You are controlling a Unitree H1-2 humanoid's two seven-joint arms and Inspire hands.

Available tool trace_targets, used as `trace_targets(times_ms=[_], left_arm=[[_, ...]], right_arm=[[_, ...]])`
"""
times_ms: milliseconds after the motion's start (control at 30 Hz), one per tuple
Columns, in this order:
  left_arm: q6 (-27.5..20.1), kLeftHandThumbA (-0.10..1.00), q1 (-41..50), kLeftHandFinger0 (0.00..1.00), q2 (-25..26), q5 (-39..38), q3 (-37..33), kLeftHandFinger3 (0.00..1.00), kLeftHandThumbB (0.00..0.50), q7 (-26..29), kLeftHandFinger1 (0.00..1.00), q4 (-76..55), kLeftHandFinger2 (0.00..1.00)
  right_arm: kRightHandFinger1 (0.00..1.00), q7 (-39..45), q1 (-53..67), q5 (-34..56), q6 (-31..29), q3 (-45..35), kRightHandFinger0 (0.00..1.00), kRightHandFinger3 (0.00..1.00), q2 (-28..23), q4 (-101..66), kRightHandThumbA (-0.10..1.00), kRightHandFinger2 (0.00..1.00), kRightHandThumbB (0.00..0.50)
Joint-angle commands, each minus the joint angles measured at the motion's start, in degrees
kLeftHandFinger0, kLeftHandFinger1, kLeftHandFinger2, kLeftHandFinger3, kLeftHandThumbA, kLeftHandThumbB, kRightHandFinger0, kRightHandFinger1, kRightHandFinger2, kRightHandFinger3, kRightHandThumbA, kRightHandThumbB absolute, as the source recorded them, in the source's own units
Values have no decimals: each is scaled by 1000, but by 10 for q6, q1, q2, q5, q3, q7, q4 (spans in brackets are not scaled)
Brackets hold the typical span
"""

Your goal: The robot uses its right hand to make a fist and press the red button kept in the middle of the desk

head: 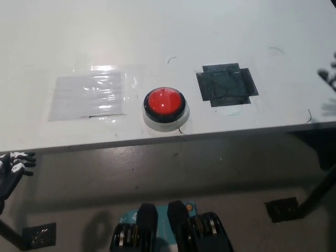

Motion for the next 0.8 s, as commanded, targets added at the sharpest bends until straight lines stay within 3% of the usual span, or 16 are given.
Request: trace_targets(times_ms=[0, 33, 100, 133, 200, 233, 267, 300, 333, 400, 433, 500, 567, 600, 767], left_arm=[[-7, 583, -9, 616, 19, 5, 2, 730, 17, -1, 633, -19, 705], [-12, 565, -10, 588, 18, 1, 3, 716, 6, -4, 606, -18, 679], [-6, 552, -11, 574, 19, 2, 2, 701, 6, -5, 593, -18, 657], [-1, 554, -10, 573, 19, 6, 1, 701, 6, -3, 592, -21, 657], [-10, 517, -10, 483, 18, 3, 1, 636, 0, -5, 513, -22, 579], [-7, 525, -10, 549, 18, 7, 0, 656, 5, -3, 568, -22, 627], [-4, 540, -10, 536, 19, 9, 0, 657, 4, -3, 568, -23, 622], [-7, 544, -10, 525, 19, 7, 0, 652, 2, -4, 558, -20, 615], [-3, 556, -10, 552, 18, 7, 0, 678, 9, -3, 582, -21, 645], [6, 563, -13, 509, 18, 5, 1, 661, 10, -4, 544, -26, 610], [-5, 510, -15, 437, 16, -4, 4, 601, 0, -7, 470, -18, 536], [-19, 483, -18, 429, 15, -11, 6, 576, 0, -11, 454, -7, 521], [-7, 529, -17, 425, 17, -3, 3, 586, 0, -8, 459, -12, 523], [-3, 534, -16, 471, 16, 0, 3, 631, 6, -5, 507, -15, 581], [-13, 527, -16, 427, 16, -2, 3, 594, 0, -9, 463, -13, 541]], right_arm=[[430, 2, -84, 4, 1, 25, 377, 493, -5, 10, 929, 420, 89], [369, 2, -106, -1, 1, 32, 342, 443, 1, 21, 924, 368, 102], [155, 0, -151, -17, 1, 50, 182, 310, 19, 47, 937, 201, 141], [127, 3, -162, -18, 1, 53, 154, 287, 24, 55, 937, 177, 142], [2, 18, -206, -35, -19, 73, 13, 154, 37, 106, 949, 36, 141], [0, 19, -220, -38, -29, 78, 3, 91, 45, 126, 945, 7, 144], [0, 17, -228, -40, -34, 80, 0, 32, 51, 137, 943, 3, 167], [0, 15, -236, -43, -37, 82, 0, 25, 56, 148, 943, 12, 171], [12, 11, -248, -52, -42, 87, 0, 24, 64, 164, 938, 57, 181], [28, 3, -270, -59, -45, 90, 0, 66, 79, 182, 919, 169, 205], [1, -2, -283, -69, -40, 100, 0, 58, 90, 186, 942, 164, 202], [0, -2, -299, -66, -33, 103, 0, 81, 113, 191, 930, 201, 196], [0, 0, -304, -67, -29, 106, 0, 114, 127, 191, 944, 210, 195], [0, 1, -307, -67, -26, 108, 0, 145, 139, 193, 932, 216, 193], [0, 23, -313, -69, -36, 127, 0, 285, 174, 216, 935, 254, 170]])
